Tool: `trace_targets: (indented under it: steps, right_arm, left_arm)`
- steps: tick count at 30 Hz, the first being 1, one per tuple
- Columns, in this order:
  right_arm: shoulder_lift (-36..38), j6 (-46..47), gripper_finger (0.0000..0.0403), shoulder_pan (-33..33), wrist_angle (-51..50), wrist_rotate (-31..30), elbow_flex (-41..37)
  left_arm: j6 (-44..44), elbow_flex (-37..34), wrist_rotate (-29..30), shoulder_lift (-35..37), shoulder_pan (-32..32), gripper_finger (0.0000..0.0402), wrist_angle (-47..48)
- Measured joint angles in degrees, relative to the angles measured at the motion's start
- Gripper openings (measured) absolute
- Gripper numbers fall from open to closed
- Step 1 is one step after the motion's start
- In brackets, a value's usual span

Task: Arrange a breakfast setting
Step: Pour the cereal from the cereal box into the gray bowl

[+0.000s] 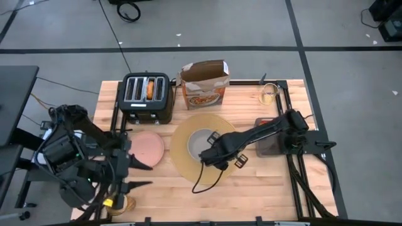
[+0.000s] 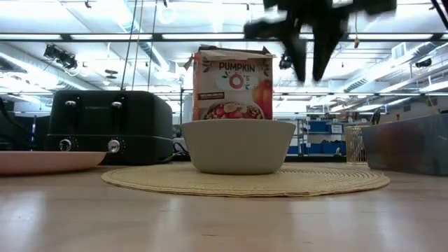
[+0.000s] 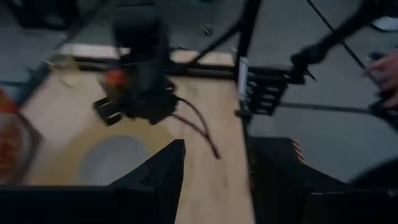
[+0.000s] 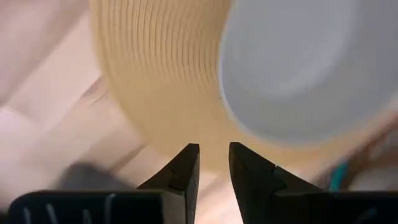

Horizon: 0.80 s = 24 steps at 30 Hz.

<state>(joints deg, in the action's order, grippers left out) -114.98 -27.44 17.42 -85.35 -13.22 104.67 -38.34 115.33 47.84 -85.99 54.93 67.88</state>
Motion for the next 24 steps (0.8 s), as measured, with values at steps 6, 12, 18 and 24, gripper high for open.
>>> trace_targets:
  steps: [6,12,18,24]
  right_arm:
    - [9.1,22.7,0.0107,0.4,-1.0,3.4,7.5]
    - [25.1,37.0,0.0119,1.0,7.5,-11.4,3.5]
    - [38.8,37.9,0.0138,0.0,12.8,-19.1,-2.7]
    - [48.4,34.2,0.0153,-2.7,23.7,-19.1,-11.9]
  left_arm:
    - [2.0,0.0,6.4,3.5,-7.1,0.0181,5.5]
    - [21.2,0.0,-7.2,3.4,-29.6,0.0181,-1.2]
    - [37.4,0.0,-23.7,-1.4,-51.0,0.0186,-17.2]
    - [36.0,0.0,-39.2,-9.4,-66.4,0.0228,-19.9]
